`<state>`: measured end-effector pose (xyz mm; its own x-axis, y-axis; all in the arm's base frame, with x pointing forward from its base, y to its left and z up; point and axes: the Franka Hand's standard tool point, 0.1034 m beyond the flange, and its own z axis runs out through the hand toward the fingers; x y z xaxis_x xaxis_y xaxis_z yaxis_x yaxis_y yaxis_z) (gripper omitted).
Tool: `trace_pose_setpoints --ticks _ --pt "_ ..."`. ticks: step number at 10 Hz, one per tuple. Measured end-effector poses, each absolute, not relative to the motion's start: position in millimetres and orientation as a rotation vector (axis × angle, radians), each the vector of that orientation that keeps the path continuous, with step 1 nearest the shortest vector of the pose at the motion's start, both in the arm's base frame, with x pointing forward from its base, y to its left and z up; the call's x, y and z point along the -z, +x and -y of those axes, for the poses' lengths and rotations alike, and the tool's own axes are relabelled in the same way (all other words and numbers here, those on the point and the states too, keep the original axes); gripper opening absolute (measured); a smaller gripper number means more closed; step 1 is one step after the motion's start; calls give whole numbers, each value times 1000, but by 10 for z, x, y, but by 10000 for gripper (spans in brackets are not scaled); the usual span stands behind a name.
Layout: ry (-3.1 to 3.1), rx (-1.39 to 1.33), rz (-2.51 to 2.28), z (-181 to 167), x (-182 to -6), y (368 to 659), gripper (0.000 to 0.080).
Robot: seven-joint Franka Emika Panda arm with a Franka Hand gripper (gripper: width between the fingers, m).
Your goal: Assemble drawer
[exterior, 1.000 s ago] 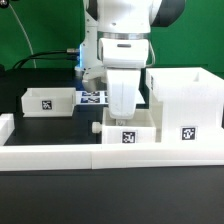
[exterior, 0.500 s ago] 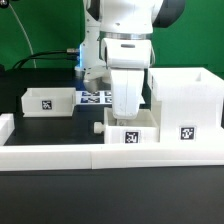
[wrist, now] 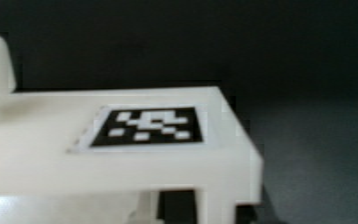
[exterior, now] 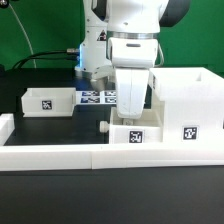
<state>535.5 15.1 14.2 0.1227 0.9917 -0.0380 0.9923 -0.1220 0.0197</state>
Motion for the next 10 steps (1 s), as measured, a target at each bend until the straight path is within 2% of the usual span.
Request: trace_pose_setpoints --ticks 10 --pt "2323 31 -2056 -138 -136 5344 41"
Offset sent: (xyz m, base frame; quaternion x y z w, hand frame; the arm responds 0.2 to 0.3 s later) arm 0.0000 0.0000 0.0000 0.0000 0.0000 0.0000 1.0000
